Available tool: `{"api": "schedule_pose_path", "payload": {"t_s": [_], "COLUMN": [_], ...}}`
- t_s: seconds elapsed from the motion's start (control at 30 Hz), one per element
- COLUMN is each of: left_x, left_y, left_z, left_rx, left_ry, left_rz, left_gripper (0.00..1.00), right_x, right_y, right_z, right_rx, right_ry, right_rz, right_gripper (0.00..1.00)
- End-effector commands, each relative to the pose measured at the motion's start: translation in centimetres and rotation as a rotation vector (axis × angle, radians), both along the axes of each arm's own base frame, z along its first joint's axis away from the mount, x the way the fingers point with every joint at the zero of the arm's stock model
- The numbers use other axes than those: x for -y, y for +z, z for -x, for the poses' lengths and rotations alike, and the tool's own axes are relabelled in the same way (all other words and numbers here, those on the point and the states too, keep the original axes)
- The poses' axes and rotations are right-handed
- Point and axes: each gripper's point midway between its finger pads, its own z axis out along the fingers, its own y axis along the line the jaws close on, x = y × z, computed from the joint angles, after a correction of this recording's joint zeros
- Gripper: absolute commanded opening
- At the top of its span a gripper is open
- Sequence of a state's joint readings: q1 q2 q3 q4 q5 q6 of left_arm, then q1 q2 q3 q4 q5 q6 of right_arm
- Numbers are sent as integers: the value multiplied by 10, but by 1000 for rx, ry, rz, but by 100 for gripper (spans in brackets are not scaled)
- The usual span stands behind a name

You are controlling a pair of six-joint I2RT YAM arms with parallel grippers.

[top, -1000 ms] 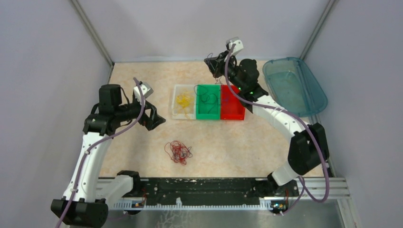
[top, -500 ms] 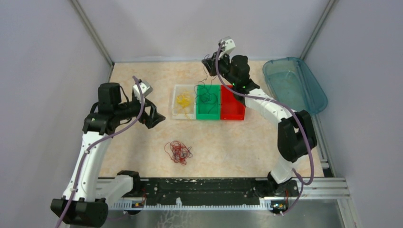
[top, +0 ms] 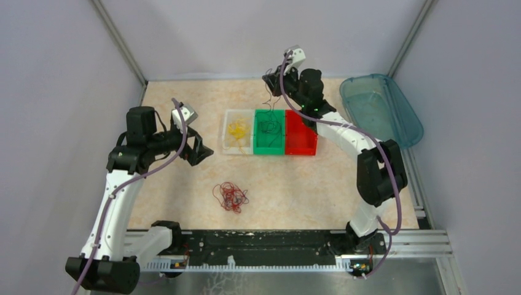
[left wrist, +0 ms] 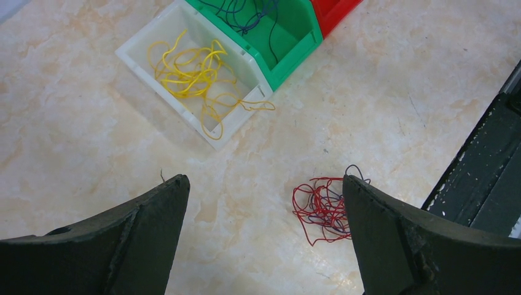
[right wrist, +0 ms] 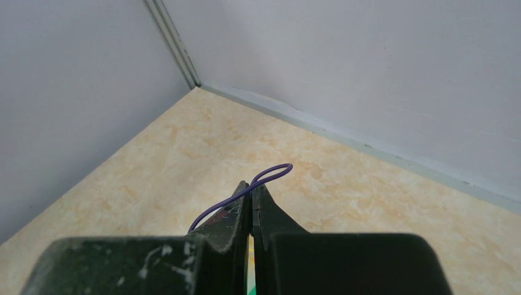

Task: Untangle the cables
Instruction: Place the cable in the bin.

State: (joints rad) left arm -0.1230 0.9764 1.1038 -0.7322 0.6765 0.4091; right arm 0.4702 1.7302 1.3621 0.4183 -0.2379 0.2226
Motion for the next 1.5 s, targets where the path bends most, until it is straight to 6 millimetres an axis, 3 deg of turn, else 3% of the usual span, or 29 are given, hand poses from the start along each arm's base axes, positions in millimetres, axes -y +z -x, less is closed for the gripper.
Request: {"api": "schedule_pose_path", "payload": {"t_s": [0.0,0.27,0.8,1.03,1.17,1.33,1.47], "left_x": [2,2,2,2,2,2,2], "left_y": [17,14,22,25,27,27,28], "left_z": [-5,-6,-6,-6,-6,-5,-5], "left_rx": [60,49,69,77,82,90,94], "left_ry": [-9,-13,-15,-18,-20,-26,-30], "left_rz": [3,1,-1,-6,-6,-12,-9], "left_gripper": [100,100,100,100,100,100,100], "right_x": [-1,5,-8,-7,-6,-1,8], "right_y": [13,-67,-166,-184,-189,-166,-145], "right_z": [-7,-11,-17,-19,-18,-16,-10], "right_rx": [46,-80,-291,-323,-344,-309,-286], "right_ry": [5,-34,-120,-166,-169,-186,-193], "right_rz": [6,81,303,402,410,407,441], "right_gripper": [0,0,0,1,12,41,50]}}
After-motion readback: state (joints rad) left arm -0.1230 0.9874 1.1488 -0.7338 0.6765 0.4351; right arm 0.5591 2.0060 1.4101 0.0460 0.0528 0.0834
